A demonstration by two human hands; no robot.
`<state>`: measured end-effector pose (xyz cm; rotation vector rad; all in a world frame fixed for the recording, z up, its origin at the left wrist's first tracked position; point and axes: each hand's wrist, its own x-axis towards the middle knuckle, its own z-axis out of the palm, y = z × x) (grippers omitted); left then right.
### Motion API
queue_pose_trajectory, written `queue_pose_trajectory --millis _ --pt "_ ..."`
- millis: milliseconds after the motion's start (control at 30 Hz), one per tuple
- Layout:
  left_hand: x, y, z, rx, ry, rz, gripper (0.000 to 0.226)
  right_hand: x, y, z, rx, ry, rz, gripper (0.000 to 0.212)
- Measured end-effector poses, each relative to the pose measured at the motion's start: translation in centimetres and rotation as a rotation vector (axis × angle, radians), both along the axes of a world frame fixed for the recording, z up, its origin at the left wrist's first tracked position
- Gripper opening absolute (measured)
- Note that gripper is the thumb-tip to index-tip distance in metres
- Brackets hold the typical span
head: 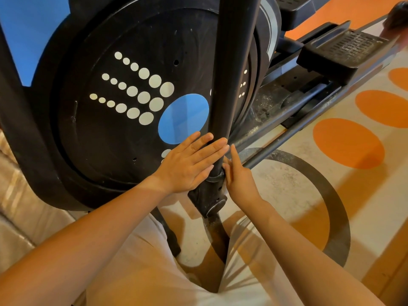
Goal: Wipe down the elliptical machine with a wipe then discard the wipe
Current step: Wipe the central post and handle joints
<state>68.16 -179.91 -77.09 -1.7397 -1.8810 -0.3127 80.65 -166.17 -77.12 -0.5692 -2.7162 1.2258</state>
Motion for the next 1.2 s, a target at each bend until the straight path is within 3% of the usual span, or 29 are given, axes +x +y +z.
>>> queue_pose_trajectory --millis 333,900,1000,1200 --pt "0.4 0.3 -0.1 0.043 -0.011 0.001 0.058 1.1 -0.6 -0.6 0.057 -0.081 0.173 0.094" --pt "1.7 0.1 0.0 0.049 0.003 0.093 0.058 3.4 0.1 0.8 0.116 -0.087 0.319 0.083" --pt "2.5 -0.3 -0.7 0.024 0.034 0.141 0.055 3.5 0.8 1.4 0.26 -0.108 0.313 0.071" --pt "3.8 -1.7 -2.5 -0.03 0.046 0.166 0.057 4.1 2.3 2.0 0.477 -0.237 0.381 0.071"
